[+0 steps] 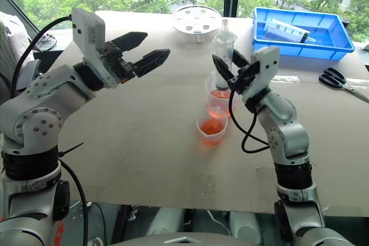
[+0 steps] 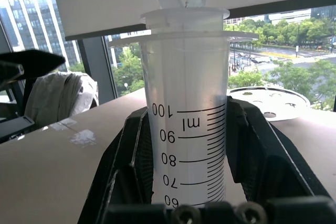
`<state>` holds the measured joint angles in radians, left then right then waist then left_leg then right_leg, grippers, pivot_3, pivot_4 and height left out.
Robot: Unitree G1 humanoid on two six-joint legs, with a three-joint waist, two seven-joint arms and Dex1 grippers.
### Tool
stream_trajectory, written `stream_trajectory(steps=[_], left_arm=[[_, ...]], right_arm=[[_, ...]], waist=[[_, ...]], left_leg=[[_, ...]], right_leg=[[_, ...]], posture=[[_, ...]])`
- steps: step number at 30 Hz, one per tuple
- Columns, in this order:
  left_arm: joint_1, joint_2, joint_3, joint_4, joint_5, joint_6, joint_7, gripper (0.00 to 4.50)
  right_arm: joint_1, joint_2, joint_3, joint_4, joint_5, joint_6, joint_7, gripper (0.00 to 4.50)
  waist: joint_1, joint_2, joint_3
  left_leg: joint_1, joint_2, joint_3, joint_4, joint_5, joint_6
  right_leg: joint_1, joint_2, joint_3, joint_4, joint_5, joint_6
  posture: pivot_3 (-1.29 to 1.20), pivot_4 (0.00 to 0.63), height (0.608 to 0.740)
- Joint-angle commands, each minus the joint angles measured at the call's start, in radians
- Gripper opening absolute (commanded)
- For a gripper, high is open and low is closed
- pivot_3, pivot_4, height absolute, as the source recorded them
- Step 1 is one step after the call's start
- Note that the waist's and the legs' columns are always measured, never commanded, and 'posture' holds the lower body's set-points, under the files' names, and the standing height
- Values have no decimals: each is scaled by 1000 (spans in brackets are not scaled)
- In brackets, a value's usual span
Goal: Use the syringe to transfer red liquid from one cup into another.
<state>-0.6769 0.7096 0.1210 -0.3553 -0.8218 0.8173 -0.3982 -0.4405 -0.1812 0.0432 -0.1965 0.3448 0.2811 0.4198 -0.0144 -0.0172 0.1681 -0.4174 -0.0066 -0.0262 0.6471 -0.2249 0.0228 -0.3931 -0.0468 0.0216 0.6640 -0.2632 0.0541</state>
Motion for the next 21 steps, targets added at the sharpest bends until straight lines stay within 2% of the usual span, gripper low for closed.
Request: stream_trajectory(steps=[1,4,8,12,21], left_arm=[[-119,-6,-58,77,65,23,-28,4500],[-254,-38,-136,195,149,6,-65,4500],[-332,-74,-201,276,233,-34,-135,4500],[-365,-101,-257,326,310,-61,-195,4500],[-386,-160,-284,396,403,-90,-267,4500]], right_arm=[[-18,33,17,4,-28,-92,5,1494],[-10,47,39,36,-59,-143,17,1494],[-9,72,46,71,-75,-183,9,1494],[0,85,51,85,-88,-191,-4,1494],[37,71,69,58,-102,-142,-3,1494]], waist=[[-2,0,0],[1,0,0],[-1,0,0],[-3,0,0],[-2,-1,0]], left_leg=[[0,0,0,0,0,0],[0,0,-1,0,1,-2],[0,-1,0,0,1,-2],[0,0,1,-1,2,-3],[0,0,0,0,1,-2]], right_leg=[[0,0,0,0,0,0],[0,1,-1,0,0,0],[0,0,0,-1,0,0],[-1,0,1,-1,0,0],[-1,0,1,0,0,0]], posture=[[0,150,740],[0,150,740],[0,150,740],[0,150,740],[0,150,740]])
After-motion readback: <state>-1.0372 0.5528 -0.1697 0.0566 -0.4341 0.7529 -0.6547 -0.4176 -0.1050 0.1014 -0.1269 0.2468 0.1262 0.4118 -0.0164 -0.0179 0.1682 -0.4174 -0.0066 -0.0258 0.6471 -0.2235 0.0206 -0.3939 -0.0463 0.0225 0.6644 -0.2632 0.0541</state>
